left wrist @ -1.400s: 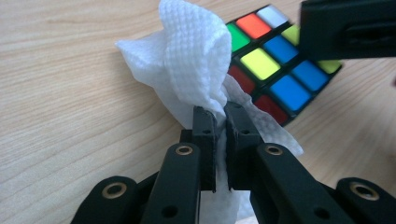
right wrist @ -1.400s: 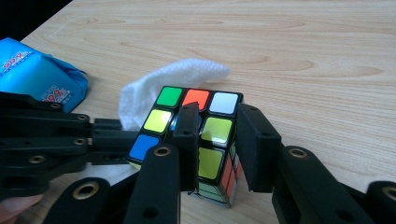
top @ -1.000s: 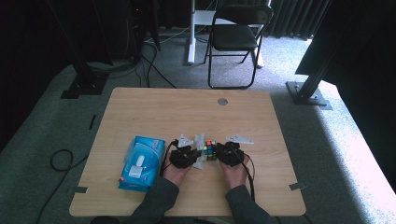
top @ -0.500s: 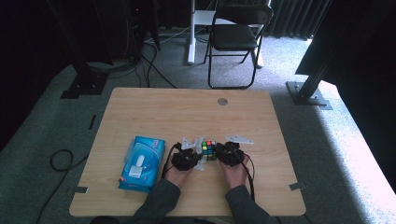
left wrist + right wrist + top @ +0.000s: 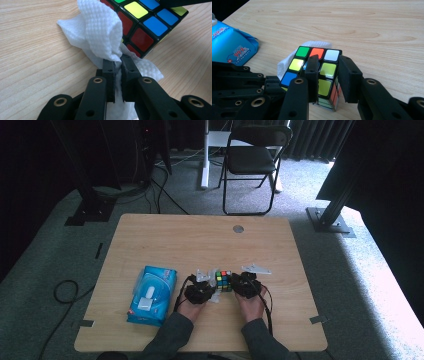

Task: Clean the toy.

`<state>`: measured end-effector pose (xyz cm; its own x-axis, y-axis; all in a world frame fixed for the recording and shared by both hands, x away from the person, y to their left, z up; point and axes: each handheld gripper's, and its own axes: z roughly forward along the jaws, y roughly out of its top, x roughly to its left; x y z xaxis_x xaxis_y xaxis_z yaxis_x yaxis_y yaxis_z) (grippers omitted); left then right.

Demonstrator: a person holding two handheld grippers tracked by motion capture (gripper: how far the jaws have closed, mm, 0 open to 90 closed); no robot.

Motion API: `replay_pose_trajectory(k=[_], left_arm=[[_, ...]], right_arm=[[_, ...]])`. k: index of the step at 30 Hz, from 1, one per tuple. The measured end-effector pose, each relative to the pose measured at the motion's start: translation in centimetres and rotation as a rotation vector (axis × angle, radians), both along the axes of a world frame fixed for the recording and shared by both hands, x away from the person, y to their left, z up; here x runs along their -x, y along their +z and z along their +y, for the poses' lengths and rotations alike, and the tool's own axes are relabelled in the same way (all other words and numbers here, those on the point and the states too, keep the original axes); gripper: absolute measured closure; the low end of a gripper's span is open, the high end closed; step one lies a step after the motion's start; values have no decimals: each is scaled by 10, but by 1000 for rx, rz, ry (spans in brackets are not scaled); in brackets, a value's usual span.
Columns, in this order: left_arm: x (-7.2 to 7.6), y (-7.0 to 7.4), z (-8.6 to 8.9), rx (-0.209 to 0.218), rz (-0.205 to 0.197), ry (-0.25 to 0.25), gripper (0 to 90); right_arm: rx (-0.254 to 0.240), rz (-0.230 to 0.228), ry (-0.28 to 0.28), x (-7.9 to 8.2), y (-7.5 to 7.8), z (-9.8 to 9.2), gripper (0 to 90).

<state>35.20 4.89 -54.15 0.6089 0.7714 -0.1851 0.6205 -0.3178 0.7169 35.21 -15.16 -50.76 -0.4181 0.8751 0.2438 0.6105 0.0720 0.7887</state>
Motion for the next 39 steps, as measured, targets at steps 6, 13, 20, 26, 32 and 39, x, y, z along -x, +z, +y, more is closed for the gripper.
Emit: replay_pose_trajectory(k=[6, 13, 20, 26, 32, 39], left_arm=[[-2, 1, 5, 10, 3, 18, 825], [-5, 10, 9, 22, -13, 35, 828], [-11, 20, 16, 41, -30, 59, 829], [-18, 23, 21, 57, -28, 87, 829], [-22, 26, 24, 73, -27, 101, 828], [-20, 24, 19, 54, -30, 62, 824]], right_arm=[[0, 7, 11, 1, 1, 1, 708], [12, 17, 34, -1, 2, 0, 708], [22, 12, 63, -2, 3, 0, 713], [29, 7, 105, 0, 3, 2, 716], [30, 9, 150, 1, 4, 2, 715], [17, 12, 157, -1, 3, 1, 706]])
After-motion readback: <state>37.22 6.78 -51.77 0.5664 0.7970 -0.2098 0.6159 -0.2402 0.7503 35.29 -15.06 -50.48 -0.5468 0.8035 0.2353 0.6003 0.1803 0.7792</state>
